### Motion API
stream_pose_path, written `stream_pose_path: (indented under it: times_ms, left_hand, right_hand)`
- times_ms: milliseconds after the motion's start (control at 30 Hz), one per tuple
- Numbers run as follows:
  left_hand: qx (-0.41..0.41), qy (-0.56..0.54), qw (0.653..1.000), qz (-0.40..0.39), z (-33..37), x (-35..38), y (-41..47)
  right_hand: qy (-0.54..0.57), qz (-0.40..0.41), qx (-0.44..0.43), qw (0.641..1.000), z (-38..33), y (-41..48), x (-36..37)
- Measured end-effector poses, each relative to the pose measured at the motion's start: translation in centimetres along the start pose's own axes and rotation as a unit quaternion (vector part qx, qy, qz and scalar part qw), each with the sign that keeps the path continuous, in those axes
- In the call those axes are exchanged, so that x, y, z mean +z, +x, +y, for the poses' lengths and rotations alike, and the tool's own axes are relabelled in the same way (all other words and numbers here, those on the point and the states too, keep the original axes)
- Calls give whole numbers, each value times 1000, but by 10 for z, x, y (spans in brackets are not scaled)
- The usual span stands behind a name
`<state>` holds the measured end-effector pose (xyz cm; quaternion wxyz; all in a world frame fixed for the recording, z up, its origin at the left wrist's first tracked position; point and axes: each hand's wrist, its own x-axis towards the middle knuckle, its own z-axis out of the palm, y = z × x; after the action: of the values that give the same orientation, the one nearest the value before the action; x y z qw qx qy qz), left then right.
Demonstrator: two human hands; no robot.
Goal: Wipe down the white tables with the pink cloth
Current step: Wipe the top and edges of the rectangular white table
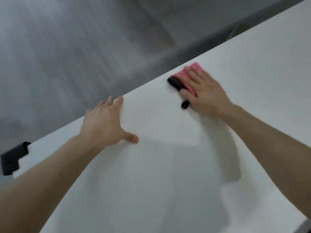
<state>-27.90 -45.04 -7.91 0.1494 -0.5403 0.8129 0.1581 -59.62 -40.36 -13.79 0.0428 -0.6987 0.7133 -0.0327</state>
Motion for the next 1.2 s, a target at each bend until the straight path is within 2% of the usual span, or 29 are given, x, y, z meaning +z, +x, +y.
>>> stream_pose_path:
  times_ms: [33, 67, 100, 133, 167, 233, 267, 300, 367, 400, 433, 467, 500, 567, 633, 667, 700, 733, 767, 800, 833, 867, 900, 967, 1000, 1033, 1067, 1133, 1200]
  left_hand:
    - [1, -1, 1000, 1, -1, 1, 1]
    - [0, -3, 1000, 1, -1, 1, 2]
    - [-3, -6, 1000, -1, -2, 1, 2]
    - [-6, -9, 1000, -1, -3, 1, 2]
    - [-8, -12, 1000, -2, -4, 1, 1]
    - [-6, -13, 1000, -2, -4, 2, 1]
    - [-8, -13, 1000, -3, -4, 2, 1]
    - [-13, -15, 1000, -6, -3, 2, 1]
    - [-20, -23, 999, -9, -4, 4, 2]
    - [-19, -25, 999, -9, -4, 4, 3]
    - [-16, -26, 999, -9, -4, 4, 4]
    - [-16, -26, 1000, -9, -5, 4, 5]
    - [-16, -26, 999, -9, -5, 4, 4]
    - [-16, -29, 999, 1, -4, 4, 2]
    - [-18, -33, 999, 4, -3, 2, 1]
    - [-18, -33, 999, 4, -3, 3, 0]
    - [-19, -34, 999, 5, -3, 4, 1]
    - [-19, -37, 999, 5, -3, 5, 4]
    - [-17, -44, 999, 7, -3, 6, 5]
    - [-13, -53, 998, 11, -4, 8, 4]
    - [-9, -65, 998, 18, -6, 11, 1]
    - [-8, -77, 996, 32, -10, 14, -6]
    - [-8, -88, 994, 61, -15, 17, -17]
    - [-6, -101, 984, 149, -25, 29, -47]
    - [-6, -101, 977, 185, -32, 37, -65]
    - [-11, -96, 973, 210, -41, 45, -80]
    - [-21, -88, 970, 225, -52, 52, -93]
    - [-49, -84, 969, 227, -71, 64, -114]
    - [-57, -87, 969, 226, -84, 77, -133]
  right_hand:
    - [10, 3, 137, 990, 14, 14, -9]
    - [15, 7, 232, 973, 9, 24, -9]
    - [24, 18, 259, 965, -17, 29, -3]
    - [13, 36, 198, 979, -54, 29, 6]
    - [6, 27, 74, 997, -92, 21, 16]
    - [18, -5, -189, 982, -131, 0, 29]
    - [11, -4, -241, 971, -119, 3, 26]
    - [8, 11, -206, 978, -92, 14, 18]
    - [5, 7, 43, 999, -27, 39, -4]
    - [8, 4, 163, 987, -8, 44, -11]
    - [19, 1, 239, 971, -13, 44, -10]
    - [22, 21, 243, 970, -38, 42, -1]
    - [15, 35, 166, 985, -77, 36, 10]
    - [39, 20, -67, 997, -141, 10, 31]
    - [18, -2, -205, 979, -124, 1, 25]
    - [1, 9, -179, 984, -88, 2, 16]
    - [-2, 0, -86, 996, -45, 4, 6]
    - [4, -12, 54, 998, -3, 3, -6]
    - [5, -15, 190, 982, 29, -1, -16]
    - [14, -12, 280, 960, 40, -7, -18]
    - [27, -3, 311, 950, 24, -9, -14]
    - [21, 7, 276, 961, -13, -5, -3]
    - [13, 6, 201, 979, -63, -2, 10]
    - [38, -26, 4, 999, -159, -5, 28]
    - [35, -44, -89, 994, -187, -11, 35]
    - [26, -54, -140, 988, -190, -14, 31]
    - [21, -45, -143, 989, -171, -11, 26]
    - [16, -23, -8, 1000, -99, -12, 16]
    - [17, -17, 198, 980, -35, -22, 2]
